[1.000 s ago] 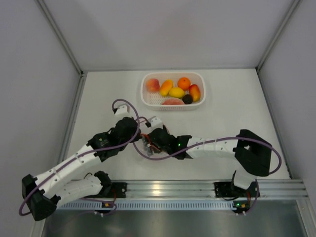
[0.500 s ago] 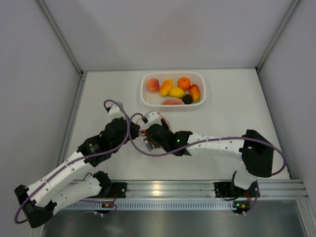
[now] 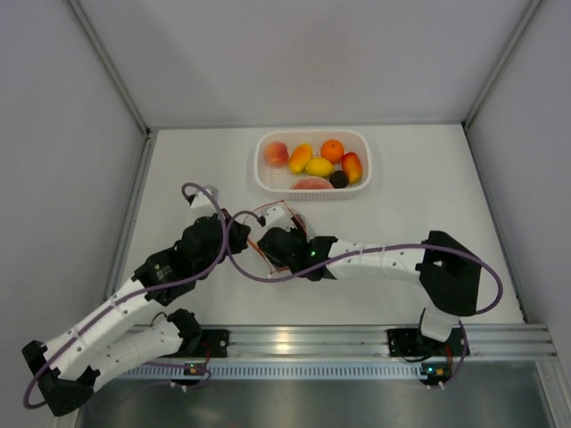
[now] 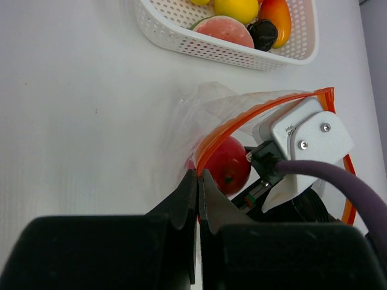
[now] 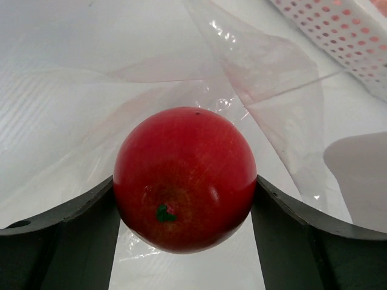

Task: Open the zip-top bag and remove the fake food

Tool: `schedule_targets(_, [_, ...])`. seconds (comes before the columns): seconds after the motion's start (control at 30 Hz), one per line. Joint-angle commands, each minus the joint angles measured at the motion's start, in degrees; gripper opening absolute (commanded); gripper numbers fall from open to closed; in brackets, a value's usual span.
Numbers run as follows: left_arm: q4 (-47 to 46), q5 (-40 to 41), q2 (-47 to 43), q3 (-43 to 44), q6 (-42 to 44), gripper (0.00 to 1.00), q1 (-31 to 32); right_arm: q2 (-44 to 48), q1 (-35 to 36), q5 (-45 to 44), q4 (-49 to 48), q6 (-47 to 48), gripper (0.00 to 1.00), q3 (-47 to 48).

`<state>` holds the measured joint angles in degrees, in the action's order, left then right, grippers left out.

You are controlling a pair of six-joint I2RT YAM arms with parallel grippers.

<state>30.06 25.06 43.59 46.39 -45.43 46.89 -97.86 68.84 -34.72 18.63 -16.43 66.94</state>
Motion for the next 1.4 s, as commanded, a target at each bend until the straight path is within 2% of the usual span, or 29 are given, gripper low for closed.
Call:
schedule_targets(0.0, [-1.2,0.2,-1.8,-0.9,0.9,0.00,0.0,1.7,-1.2,-6.5,2.4,-2.9,0.53,4.0])
schedule_targets(0.13, [-1.3,-0.4,-2.9,-1.6,1.5,0.00,0.0,3.9,-1.7,-5.5,1.1,-3.9,0.52,3.4])
schedule_targets(0.23, [-1.6,-3.2,-1.9,-1.7,2.2,0.00,0.0,4.7,-2.9,-5.1,1.9,-6.9,0.52,3.6])
schedule_targets(0.3, [-4.2,-6.4,-1.0,-2.1,3.6,0.00,0.0,6.6,-3.6,-2.5,-1.7,-7.1,0.52,2.1])
schedule_targets(0.4, [-5.3,-7.4,2.5,-2.2,3.9,0.00,0.0,11.1,-3.9,6.0,-10.5,-4.7,0.49,-2.0])
schedule_targets(0.5, [-5.4,-7.7,4.9,-0.9,4.6,0.00,0.0,13.7,-3.8,13.1,-13.3,-2.9,0.49,-2.5])
schedule_targets(0.63, [-5.6,-10.5,6.9,1.8,6.7,0.00,0.0,12.1,-3.7,24.7,-9.2,1.2,0.47,1.3])
schedule_targets(0.73, [-5.5,-10.6,7.4,3.5,8.8,0.00,0.0,10.9,-3.3,32.0,-4.4,5.3,0.41,4.9])
schedule_targets(0.8, [-5.2,-8.5,6.9,3.9,9.9,0.00,0.0,11.8,-2.1,34.3,-3.3,7.9,0.40,4.4])
schedule_targets(0.93, [-3.4,-2.8,6.2,3.4,9.7,0.00,0.0,20.7,-1.3,43.7,-7.9,12.6,0.38,-2.2])
schedule_targets(1.07, [-2.5,-0.2,7.3,3.1,9.3,0.00,0.0,28.3,-1.4,43.7,-16.3,11.9,0.38,-8.8])
schedule_targets(1.37, [-2.5,0.3,9.6,2.4,6.8,0.00,0.0,37.4,-1.8,29.9,-25.6,6.2,0.37,-12.6])
